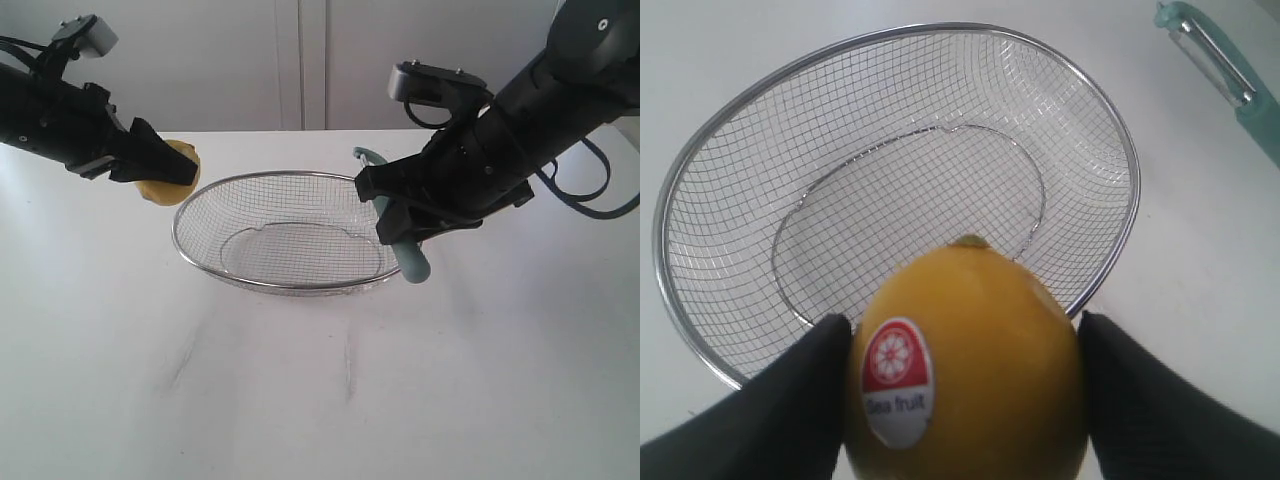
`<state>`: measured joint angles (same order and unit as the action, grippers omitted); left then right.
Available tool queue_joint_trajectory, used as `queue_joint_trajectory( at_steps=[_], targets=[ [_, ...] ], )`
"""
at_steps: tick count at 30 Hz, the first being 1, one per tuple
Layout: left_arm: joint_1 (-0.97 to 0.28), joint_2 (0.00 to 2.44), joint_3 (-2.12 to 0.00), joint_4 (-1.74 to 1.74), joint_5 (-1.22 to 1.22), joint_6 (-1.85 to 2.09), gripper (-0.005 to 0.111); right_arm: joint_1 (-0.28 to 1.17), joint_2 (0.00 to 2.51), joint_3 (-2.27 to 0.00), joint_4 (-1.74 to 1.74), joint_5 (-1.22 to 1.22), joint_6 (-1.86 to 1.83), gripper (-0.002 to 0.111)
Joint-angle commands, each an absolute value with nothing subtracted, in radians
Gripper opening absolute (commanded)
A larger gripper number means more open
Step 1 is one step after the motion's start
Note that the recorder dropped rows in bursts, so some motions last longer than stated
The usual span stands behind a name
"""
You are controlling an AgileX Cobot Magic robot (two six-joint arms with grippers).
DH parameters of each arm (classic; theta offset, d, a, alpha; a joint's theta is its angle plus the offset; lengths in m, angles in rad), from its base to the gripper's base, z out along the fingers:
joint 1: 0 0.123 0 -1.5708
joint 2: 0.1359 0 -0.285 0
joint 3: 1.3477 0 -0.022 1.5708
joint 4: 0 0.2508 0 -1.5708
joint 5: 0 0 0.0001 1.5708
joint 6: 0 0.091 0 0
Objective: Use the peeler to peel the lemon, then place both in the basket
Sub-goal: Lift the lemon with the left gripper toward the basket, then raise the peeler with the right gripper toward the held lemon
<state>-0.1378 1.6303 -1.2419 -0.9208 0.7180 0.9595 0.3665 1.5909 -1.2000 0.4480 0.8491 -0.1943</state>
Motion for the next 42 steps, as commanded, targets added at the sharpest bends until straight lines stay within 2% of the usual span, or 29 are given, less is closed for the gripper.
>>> queue_joint_trajectory(
  at_steps=[1, 11, 21, 27, 42],
  targets=[
    [-0.141, 1.617, -1.246, -1.019, 0.781, 1.099, 0.0, 0.36, 1.591, -1.197, 0.457, 0.829, -0.206, 0.0],
    [-0.141, 1.617, -1.246, -1.301, 0.97, 1.489, 0.0, 0.36, 1.65, -1.197, 0.565, 0.872, -0.227, 0.0],
    [-0.141, 1.62, -1.246, -1.306, 1.007, 1.519, 0.0, 0.378, 1.668, -1.197, 0.952, 0.92, -0.448, 0.0],
    [-0.141, 1.62, -1.246, -1.306, 1.015, 1.519, 0.0, 0.459, 1.668, -1.197, 0.991, 0.904, -0.448, 0.0],
    [-0.141, 1.62, -1.246, -1.301, 1.018, 1.514, 0.0, 0.459, 1.666, -1.197, 1.177, 0.87, -0.495, 0.0]
  ],
)
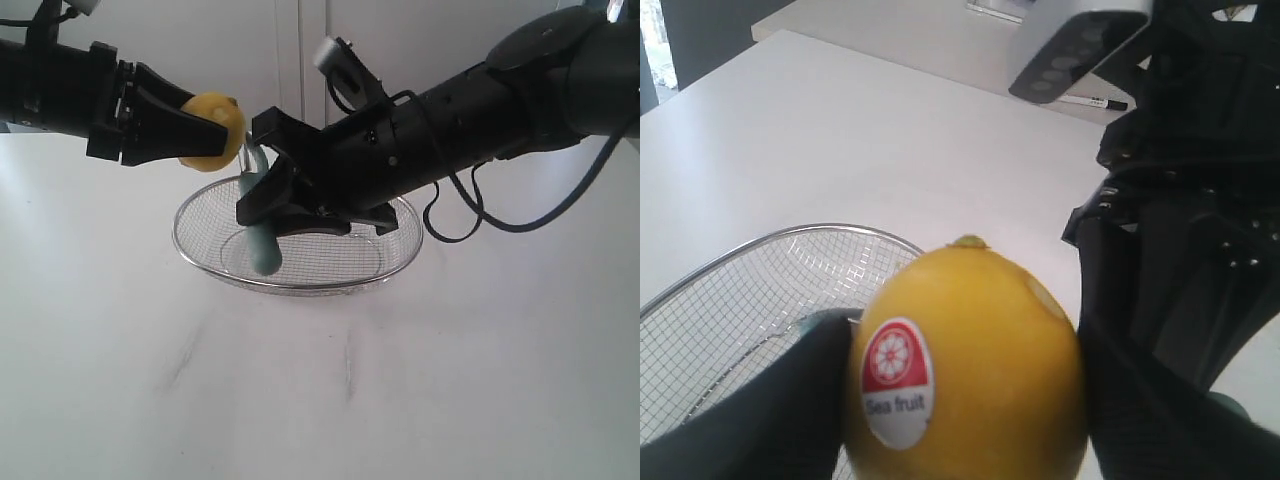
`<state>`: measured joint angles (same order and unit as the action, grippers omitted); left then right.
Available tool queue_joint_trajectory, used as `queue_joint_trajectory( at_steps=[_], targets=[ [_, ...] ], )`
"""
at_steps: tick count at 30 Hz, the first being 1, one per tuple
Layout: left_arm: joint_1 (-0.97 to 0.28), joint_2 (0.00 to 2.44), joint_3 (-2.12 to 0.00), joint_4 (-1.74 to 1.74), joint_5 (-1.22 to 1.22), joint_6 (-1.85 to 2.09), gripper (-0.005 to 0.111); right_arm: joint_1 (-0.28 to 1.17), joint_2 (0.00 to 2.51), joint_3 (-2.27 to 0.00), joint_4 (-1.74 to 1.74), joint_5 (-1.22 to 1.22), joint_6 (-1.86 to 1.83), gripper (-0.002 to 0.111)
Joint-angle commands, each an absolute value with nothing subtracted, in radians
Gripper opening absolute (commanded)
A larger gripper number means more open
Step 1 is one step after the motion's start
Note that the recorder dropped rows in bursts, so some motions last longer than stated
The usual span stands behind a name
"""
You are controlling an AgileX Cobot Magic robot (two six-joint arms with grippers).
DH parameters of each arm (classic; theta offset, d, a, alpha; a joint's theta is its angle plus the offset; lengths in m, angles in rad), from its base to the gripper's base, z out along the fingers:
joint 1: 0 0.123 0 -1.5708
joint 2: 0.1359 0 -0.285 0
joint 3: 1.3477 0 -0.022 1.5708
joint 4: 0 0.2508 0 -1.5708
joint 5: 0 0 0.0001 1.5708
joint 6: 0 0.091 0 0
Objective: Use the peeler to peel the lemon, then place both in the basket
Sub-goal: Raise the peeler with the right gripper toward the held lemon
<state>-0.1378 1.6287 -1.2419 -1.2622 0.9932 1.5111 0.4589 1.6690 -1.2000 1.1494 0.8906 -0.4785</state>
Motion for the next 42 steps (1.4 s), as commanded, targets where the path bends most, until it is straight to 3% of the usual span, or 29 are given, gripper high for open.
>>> queue_joint_trajectory(
  at_steps=[1, 12, 21, 42],
  targets=[
    [-0.141, 1.62, -1.246, -1.3, 1.018, 1.514, 0.0, 0.459, 1.664, -1.197, 1.177, 0.864, -0.495, 0.0],
    [-0.141, 1.62, -1.246, -1.294, 1.018, 1.496, 0.0, 0.457, 1.549, -1.197, 1.16, 0.777, -0.495, 0.0],
    [-0.141, 1.62, -1.246, -1.294, 1.018, 1.496, 0.0, 0.457, 1.595, -1.197, 1.093, 0.768, -0.483, 0.0],
    [-0.141, 1.62, -1.246, -1.294, 1.022, 1.497, 0.0, 0.457, 1.729, -1.197, 1.253, 0.96, -0.582, 0.0]
  ],
)
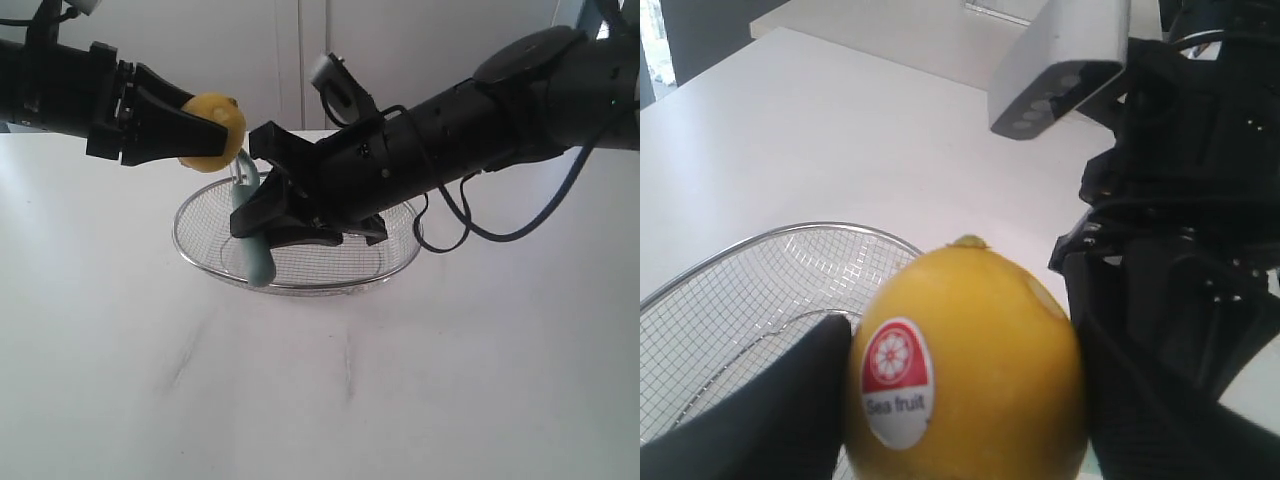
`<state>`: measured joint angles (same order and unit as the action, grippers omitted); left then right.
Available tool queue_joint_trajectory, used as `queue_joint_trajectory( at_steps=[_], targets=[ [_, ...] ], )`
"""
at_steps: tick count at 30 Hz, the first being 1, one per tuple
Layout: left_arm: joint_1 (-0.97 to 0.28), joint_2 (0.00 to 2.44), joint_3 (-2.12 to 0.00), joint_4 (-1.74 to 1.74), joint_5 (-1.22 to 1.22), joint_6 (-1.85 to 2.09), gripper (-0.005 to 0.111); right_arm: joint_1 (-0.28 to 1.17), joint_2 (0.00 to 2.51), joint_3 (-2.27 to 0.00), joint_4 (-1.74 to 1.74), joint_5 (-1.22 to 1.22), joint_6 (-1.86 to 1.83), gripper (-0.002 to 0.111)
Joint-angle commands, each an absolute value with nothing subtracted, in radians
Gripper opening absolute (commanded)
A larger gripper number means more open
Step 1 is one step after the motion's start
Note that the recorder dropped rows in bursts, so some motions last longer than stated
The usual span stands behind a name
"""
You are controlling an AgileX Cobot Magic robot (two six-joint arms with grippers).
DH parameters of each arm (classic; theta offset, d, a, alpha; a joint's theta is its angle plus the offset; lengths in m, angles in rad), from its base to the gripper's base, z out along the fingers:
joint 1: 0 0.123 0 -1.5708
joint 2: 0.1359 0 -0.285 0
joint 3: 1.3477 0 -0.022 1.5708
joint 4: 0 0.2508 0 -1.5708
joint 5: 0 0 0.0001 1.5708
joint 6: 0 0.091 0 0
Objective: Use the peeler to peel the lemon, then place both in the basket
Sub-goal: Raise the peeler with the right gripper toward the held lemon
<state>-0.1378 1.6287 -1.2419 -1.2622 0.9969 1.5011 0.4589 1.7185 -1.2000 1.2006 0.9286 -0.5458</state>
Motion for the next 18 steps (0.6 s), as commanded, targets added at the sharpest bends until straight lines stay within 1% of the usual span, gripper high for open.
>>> queue_joint_trajectory(
  at_steps=[1, 18],
  targets=[
    [-0.141, 1.62, -1.246, -1.294, 1.022, 1.497, 0.0, 0.457, 1.731, -1.197, 1.254, 0.958, -0.582, 0.0],
    [-0.141, 1.62, -1.246, -1.294, 1.024, 1.497, 0.0, 0.457, 1.681, -1.197, 1.261, 0.869, -0.578, 0.0]
  ],
)
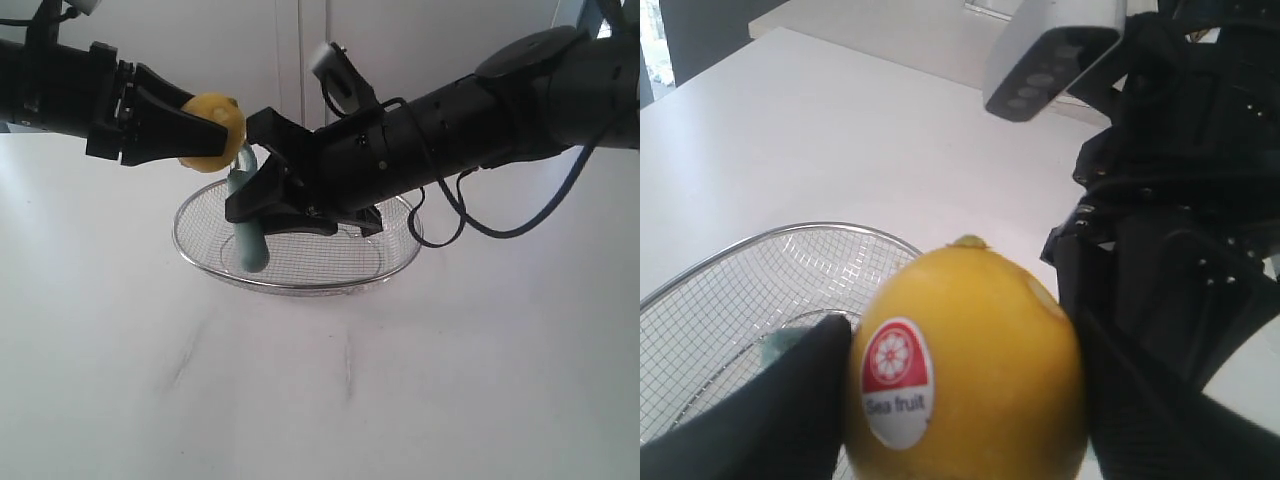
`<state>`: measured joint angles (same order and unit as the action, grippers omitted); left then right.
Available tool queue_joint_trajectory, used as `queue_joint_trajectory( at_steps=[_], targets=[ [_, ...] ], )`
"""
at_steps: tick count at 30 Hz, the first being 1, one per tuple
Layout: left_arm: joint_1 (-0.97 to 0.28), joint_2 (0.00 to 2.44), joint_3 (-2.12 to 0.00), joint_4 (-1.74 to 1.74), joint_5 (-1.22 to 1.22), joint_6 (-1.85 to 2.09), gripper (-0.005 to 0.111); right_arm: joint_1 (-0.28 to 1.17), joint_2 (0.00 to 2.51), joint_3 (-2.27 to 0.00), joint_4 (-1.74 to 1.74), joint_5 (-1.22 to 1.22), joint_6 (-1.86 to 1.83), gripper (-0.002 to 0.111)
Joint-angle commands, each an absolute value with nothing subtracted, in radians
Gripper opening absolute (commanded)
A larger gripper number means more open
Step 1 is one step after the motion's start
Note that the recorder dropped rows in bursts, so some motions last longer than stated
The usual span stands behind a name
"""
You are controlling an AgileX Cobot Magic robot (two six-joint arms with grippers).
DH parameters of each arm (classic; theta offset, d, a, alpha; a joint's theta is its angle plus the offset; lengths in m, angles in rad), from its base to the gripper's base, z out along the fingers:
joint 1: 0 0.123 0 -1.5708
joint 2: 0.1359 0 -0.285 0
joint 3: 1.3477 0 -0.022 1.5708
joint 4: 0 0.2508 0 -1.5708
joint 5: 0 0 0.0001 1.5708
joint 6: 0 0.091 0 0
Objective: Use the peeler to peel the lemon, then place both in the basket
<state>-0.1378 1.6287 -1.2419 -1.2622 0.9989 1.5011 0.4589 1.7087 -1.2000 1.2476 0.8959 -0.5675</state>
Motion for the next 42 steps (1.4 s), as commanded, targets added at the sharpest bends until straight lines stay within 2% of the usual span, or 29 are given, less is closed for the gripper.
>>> queue_joint_trajectory(
  at_steps=[1, 33, 42],
  targets=[
    [-0.141, 1.62, -1.246, -1.294, 1.024, 1.497, 0.0, 0.457, 1.676, -1.197, 1.261, 0.858, -0.574, 0.0],
    [-0.141, 1.62, -1.246, -1.292, 1.042, 1.497, 0.0, 0.457, 1.544, -1.197, 1.244, 0.774, -0.564, 0.0],
    [-0.141, 1.62, -1.246, -1.292, 1.04, 1.497, 0.0, 0.457, 1.544, -1.197, 1.014, 0.737, -0.41, 0.0]
  ],
)
